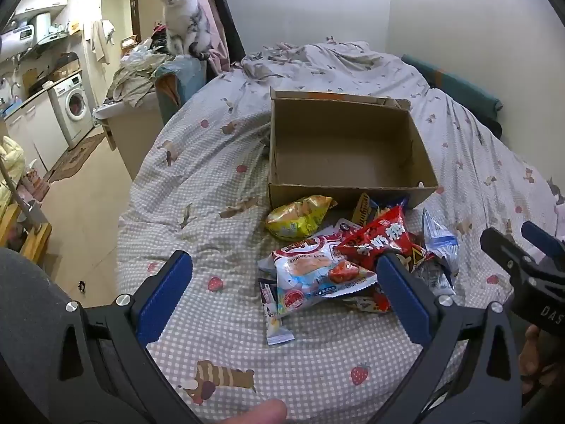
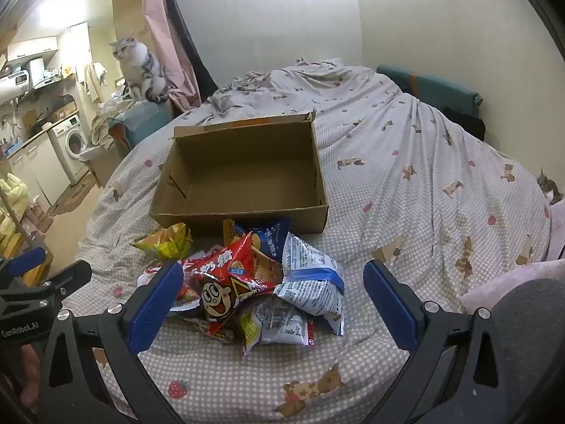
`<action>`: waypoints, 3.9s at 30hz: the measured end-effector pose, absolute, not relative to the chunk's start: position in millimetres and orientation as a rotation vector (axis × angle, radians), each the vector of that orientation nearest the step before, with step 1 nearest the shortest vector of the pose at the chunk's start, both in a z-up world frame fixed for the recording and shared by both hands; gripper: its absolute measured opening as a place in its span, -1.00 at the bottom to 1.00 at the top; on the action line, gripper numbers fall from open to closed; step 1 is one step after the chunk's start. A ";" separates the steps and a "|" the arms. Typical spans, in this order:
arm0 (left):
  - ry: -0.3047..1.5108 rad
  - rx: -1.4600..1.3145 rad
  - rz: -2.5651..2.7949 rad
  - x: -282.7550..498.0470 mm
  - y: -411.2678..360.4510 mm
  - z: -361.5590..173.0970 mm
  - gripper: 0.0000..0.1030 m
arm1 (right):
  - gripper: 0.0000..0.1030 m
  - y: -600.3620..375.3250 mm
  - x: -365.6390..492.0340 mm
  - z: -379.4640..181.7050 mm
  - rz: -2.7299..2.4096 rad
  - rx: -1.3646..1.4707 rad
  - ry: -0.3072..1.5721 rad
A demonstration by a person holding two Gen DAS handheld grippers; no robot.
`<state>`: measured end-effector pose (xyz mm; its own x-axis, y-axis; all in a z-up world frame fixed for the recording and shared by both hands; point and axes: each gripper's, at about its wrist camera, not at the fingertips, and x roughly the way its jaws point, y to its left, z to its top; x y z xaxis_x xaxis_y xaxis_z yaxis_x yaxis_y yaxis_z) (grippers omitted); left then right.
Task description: Organize snacks
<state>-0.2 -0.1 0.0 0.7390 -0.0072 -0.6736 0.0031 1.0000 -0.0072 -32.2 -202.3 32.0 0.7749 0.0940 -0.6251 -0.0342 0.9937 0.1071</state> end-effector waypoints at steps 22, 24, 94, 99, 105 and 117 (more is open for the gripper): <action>0.745 -0.021 -0.006 -0.3 0.8 -0.6 1.00 | 1.00 -201.5 -30.2 29.0 0.071 0.088 0.693; 0.745 -0.020 -0.006 -0.3 0.8 -0.8 1.00 | 1.00 -201.4 -30.1 28.9 0.071 0.088 0.693; 0.792 -0.043 -0.002 0.7 13.2 -9.8 1.00 | 1.00 -197.0 -30.6 28.4 0.074 0.075 0.693; 0.865 -0.016 -0.036 12.5 8.9 4.9 1.00 | 1.00 -203.6 -21.0 48.3 0.105 0.071 0.699; 1.023 -0.046 0.046 51.2 33.2 0.7 1.00 | 1.00 -233.5 7.1 66.9 0.111 0.139 0.756; 1.453 0.027 0.017 73.0 21.9 -122.2 0.71 | 1.00 -257.8 48.2 25.4 0.108 0.234 0.969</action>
